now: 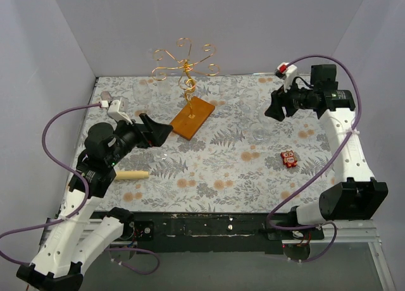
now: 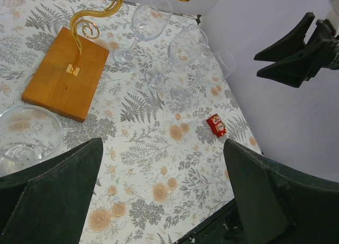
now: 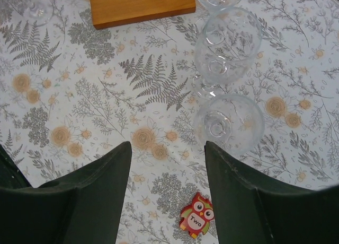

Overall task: Place the wine glass upside down on the wine glass rack
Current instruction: Pick up the wine glass at the center of the board.

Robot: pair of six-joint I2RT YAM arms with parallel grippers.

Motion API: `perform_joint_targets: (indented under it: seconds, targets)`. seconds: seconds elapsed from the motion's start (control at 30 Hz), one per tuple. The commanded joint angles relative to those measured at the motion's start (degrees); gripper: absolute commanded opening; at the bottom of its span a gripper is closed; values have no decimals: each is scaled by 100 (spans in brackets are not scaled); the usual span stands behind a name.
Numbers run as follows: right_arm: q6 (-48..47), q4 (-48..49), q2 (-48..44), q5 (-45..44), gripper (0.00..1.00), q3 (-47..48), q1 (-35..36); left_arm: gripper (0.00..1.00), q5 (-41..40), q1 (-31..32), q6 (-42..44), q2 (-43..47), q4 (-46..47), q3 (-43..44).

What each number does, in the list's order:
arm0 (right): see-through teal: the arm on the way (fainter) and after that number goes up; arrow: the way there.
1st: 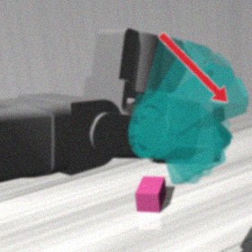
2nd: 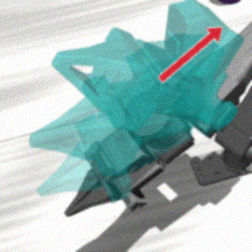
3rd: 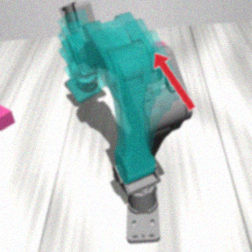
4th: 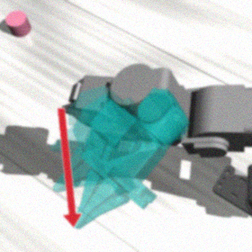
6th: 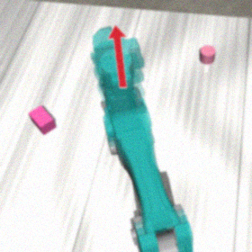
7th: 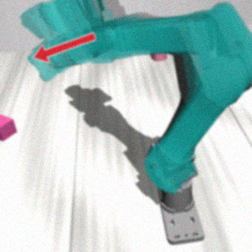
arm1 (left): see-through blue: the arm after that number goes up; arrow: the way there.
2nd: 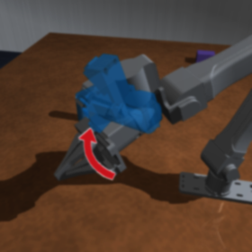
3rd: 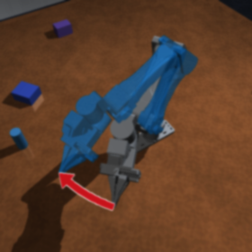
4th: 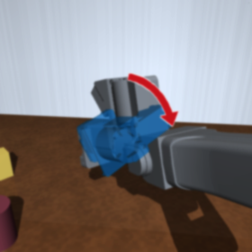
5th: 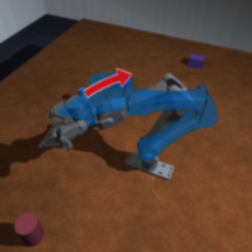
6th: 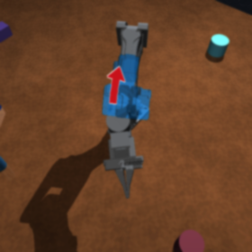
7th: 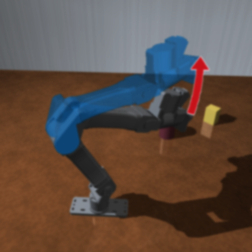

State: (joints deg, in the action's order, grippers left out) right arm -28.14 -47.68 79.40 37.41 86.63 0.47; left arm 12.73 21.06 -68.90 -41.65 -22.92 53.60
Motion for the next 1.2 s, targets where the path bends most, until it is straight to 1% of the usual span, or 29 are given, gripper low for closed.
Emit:
perform_joint_targets:
  seconds: [0.0, 0.1, 0.33, 0.63, 0.9, 1.1, 1.17]
  targets:
    - [-543, -417, 286, -541, 66, 503, 435, 98, -95, -41, -35, 96, -72, 291]
    - [-552, -461, 532, -848, 66, 662, 629, 98, -122, -40, -44, 78, -108, 335]
    - [-438, -461, 1025, -1332, 64, 873, 770, 98, -139, -40, -88, 113, -160, 326]
    - [-324, -488, 1491, -1596, 57, 1084, 823, 98, -174, -49, -79, 174, -222, 282]
    - [-280, -619, 1772, -1491, 46, 1207, 823, 98, -210, -49, -44, 210, -283, 291]
    - [-218, -672, 1790, -1368, 39, 1111, 823, 98, -236, -40, -44, 245, -292, 273]
    - [-209, -681, 1772, -1368, 35, 1075, 823, 98, -236, -49, -44, 236, -292, 265]
